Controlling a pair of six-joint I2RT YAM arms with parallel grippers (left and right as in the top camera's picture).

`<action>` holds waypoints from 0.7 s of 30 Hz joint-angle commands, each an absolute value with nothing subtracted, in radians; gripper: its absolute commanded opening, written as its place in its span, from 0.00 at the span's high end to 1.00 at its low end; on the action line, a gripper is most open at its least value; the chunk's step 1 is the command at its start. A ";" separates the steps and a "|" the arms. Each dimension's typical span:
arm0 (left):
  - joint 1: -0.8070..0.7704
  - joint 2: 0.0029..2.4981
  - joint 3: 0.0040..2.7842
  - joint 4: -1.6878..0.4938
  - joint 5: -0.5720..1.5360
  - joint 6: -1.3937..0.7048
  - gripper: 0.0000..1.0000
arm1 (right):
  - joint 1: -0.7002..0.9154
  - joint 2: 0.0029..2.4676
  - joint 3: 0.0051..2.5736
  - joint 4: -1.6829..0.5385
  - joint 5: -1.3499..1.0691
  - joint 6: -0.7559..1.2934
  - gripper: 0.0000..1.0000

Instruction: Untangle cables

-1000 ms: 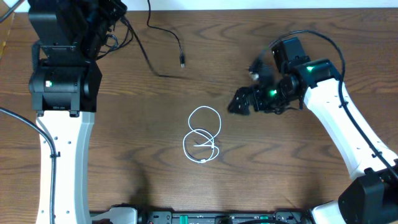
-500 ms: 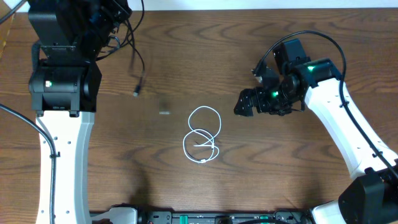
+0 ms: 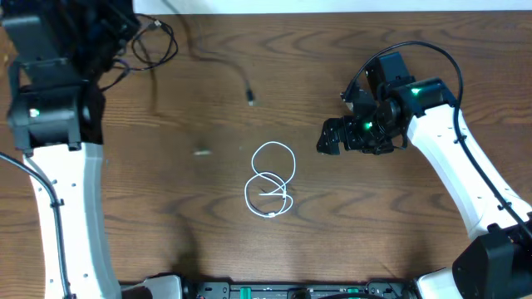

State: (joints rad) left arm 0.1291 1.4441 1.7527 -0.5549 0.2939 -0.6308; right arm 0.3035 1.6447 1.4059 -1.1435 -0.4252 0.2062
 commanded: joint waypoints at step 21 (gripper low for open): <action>0.672 1.837 1.765 -0.532 0.303 -0.786 0.93 | 0.296 1.648 1.405 -1.148 -0.421 0.221 0.01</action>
